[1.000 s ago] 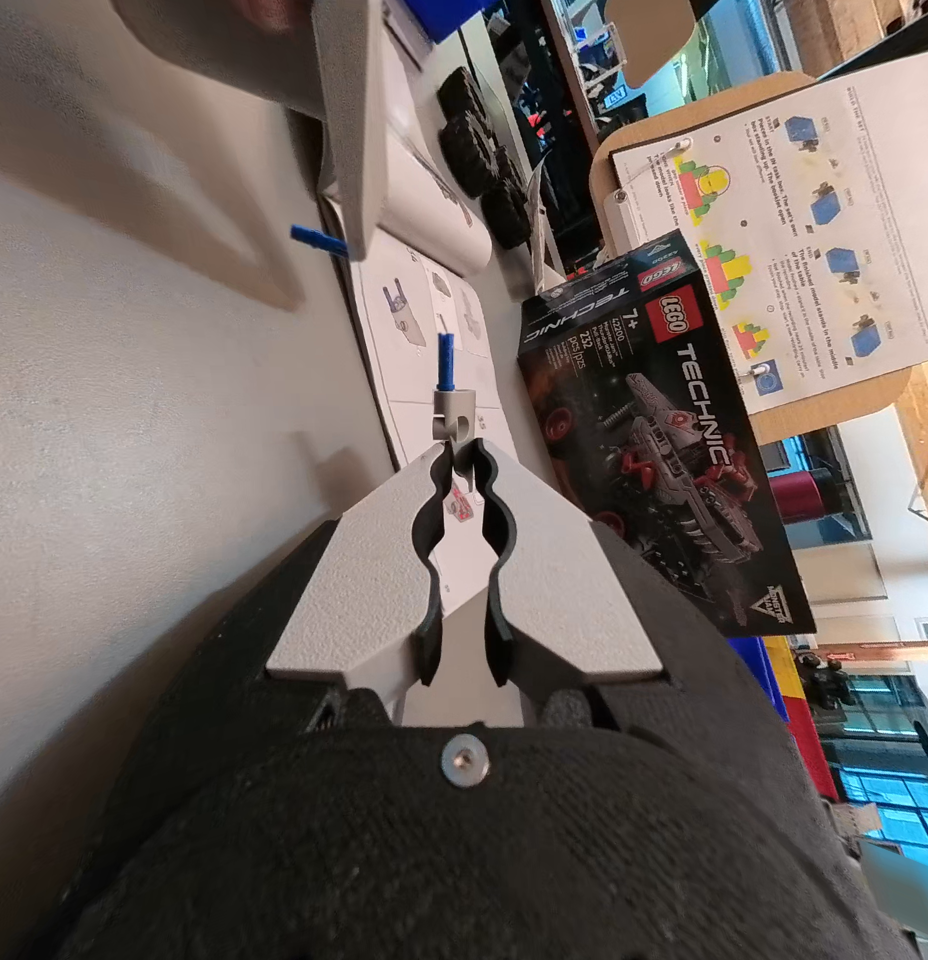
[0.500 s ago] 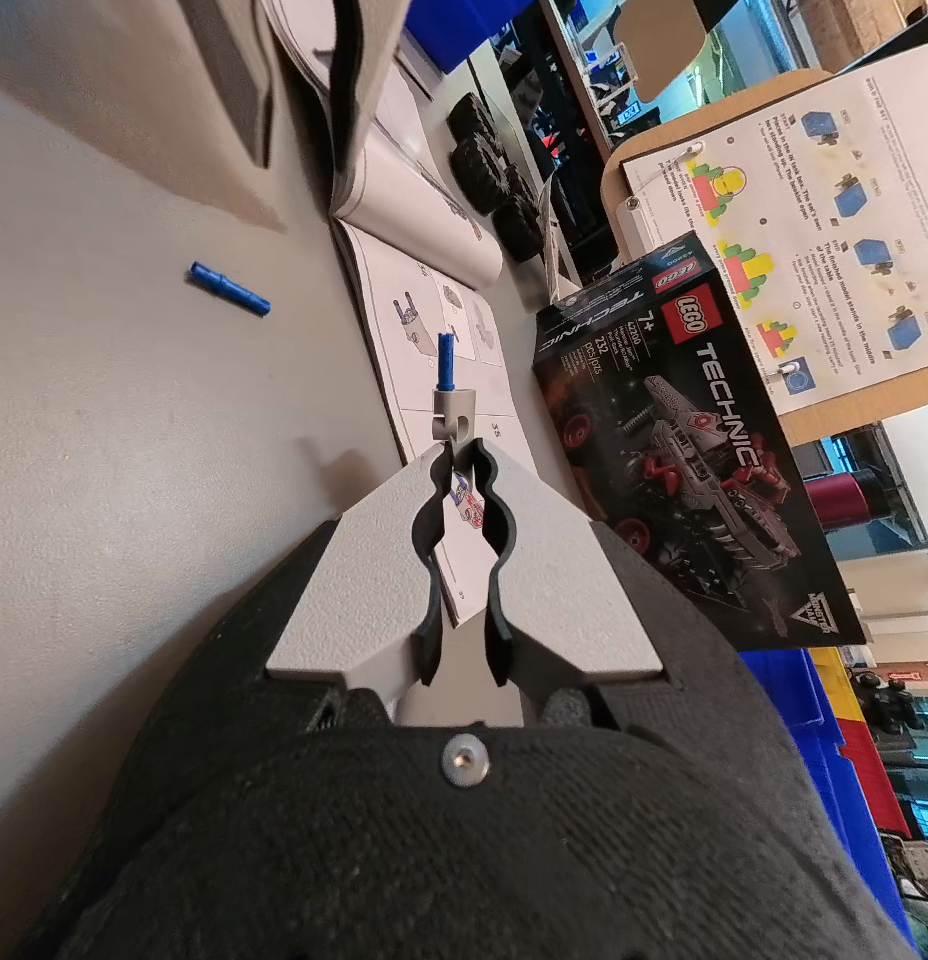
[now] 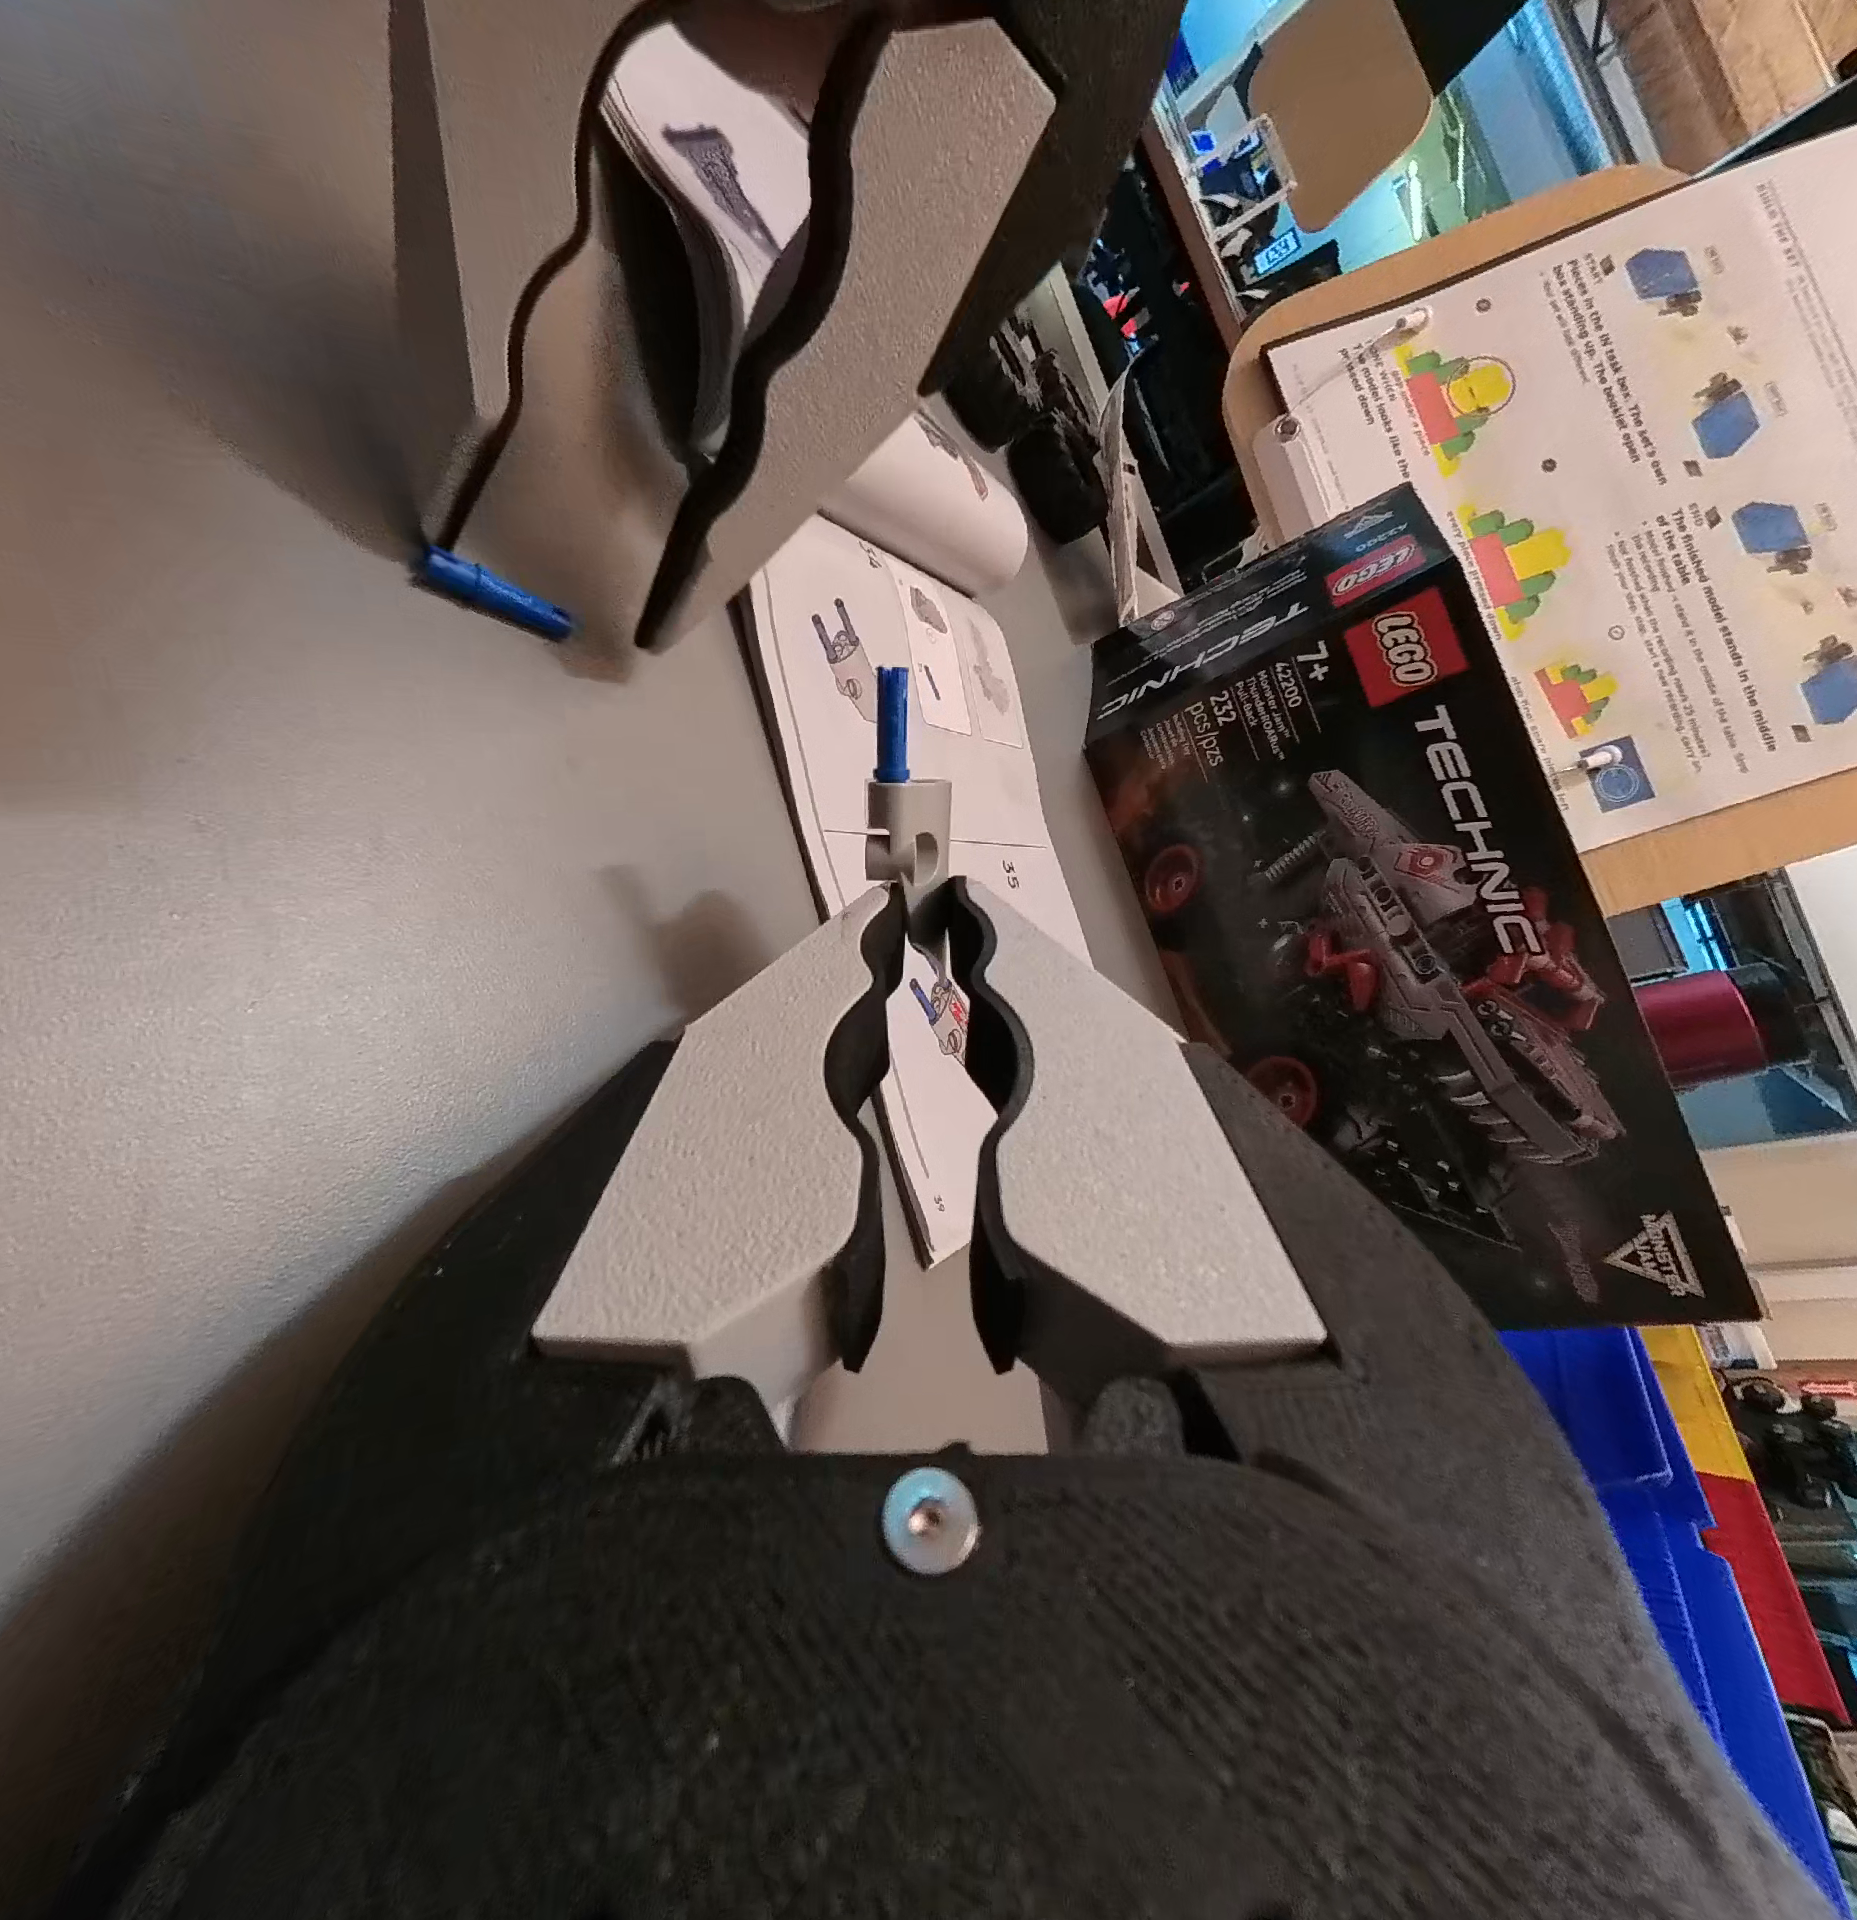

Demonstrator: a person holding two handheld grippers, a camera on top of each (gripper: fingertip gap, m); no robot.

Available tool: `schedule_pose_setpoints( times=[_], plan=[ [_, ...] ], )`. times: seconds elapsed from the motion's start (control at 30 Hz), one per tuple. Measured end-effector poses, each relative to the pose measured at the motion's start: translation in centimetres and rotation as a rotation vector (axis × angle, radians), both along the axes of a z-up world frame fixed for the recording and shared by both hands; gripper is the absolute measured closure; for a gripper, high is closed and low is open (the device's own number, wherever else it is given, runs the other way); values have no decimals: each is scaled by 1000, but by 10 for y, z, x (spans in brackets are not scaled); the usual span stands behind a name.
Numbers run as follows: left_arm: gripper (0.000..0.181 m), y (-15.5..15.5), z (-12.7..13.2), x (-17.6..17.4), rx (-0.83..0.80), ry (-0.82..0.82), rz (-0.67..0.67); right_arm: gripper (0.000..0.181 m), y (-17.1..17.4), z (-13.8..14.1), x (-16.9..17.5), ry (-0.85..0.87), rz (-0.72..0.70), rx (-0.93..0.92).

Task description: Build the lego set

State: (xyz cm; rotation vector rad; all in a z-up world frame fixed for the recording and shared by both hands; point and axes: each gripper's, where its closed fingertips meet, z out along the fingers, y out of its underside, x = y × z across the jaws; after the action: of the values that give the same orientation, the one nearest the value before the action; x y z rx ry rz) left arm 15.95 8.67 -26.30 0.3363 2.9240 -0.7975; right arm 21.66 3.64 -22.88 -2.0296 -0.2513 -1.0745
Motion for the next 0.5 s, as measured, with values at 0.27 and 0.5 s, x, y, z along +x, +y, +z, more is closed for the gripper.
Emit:
schedule_pose_setpoints(
  times=[0.27, 0.5],
  plan=[
    [167, -17, 0, -7, -124, 28, 126, 176, 0, -1, 0, 5, -1, -1],
    [163, -16, 0, -1, -195, 103, 238, 176, 2, -3, -1, 12, 6, -7]
  ],
)
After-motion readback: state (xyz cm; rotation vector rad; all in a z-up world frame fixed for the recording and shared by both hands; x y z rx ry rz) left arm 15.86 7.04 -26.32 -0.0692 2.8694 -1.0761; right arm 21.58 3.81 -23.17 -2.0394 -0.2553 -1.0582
